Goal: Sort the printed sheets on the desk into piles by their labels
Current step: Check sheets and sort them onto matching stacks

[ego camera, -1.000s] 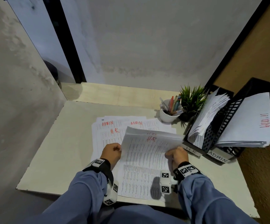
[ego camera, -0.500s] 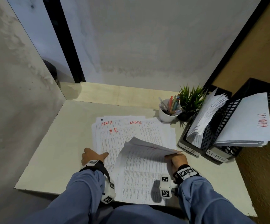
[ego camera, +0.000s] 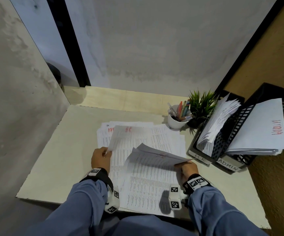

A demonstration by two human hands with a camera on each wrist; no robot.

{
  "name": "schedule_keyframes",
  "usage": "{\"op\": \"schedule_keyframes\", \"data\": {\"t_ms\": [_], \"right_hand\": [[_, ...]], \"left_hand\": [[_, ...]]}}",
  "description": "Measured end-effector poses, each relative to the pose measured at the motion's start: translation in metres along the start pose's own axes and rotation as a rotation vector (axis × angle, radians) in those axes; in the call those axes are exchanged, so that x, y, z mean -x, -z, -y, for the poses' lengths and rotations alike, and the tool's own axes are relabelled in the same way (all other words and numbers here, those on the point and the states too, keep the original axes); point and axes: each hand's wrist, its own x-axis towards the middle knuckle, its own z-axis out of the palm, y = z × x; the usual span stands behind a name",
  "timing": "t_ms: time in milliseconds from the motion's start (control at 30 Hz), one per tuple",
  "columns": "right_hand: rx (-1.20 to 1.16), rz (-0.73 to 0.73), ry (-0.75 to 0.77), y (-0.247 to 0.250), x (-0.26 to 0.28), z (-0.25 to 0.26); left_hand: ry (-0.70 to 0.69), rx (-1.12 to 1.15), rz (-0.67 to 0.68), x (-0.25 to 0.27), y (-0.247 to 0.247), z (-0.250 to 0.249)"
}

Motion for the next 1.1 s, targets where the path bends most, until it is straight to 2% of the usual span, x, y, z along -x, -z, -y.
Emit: {"op": "schedule_keyframes", "data": {"t_ms": [133,267,333,467,600,800,867,967,1033,1100], "right_hand": [[-0.149,0.036,0.054,0.000,0.015,-0.002],[-0.257,0.095,0.095,-0.006,0.020,0.005],[-0.289,0.109,0.116,-0.007,0.022,0.010],[-0.319,0.099,0.171,-0.010,0.027,0.023],[-0.375,0.244,0.242,-0.018,0.046,0.054],[-0.284,0.139,0.712,-0.017,0.095,0.099],[-0.308,0.116,0.791,-0.013,0.106,0.101],[-0.265,0.163,0.757,-0.011,0.112,0.087],[-0.174,0.214,0.649,-0.014,0.106,0.069],[-0.091,0.200,0.572,-0.018,0.101,0.059]], "left_hand": [[0.034,0.278,0.128,-0.001,-0.007,-0.007],[0.031,0.359,0.295,0.011,-0.017,-0.033],[0.040,0.341,0.289,0.016,-0.021,-0.045],[0.075,0.459,0.291,0.032,-0.018,-0.079],[-0.097,0.469,0.389,0.046,-0.015,-0.105],[-0.262,0.499,0.158,0.045,-0.007,-0.146],[-0.323,0.581,0.134,0.048,-0.003,-0.149],[-0.311,0.539,0.213,0.051,-0.006,-0.134],[-0.235,0.384,0.282,0.050,-0.012,-0.119],[-0.146,0.295,0.300,0.050,-0.016,-0.108]]}}
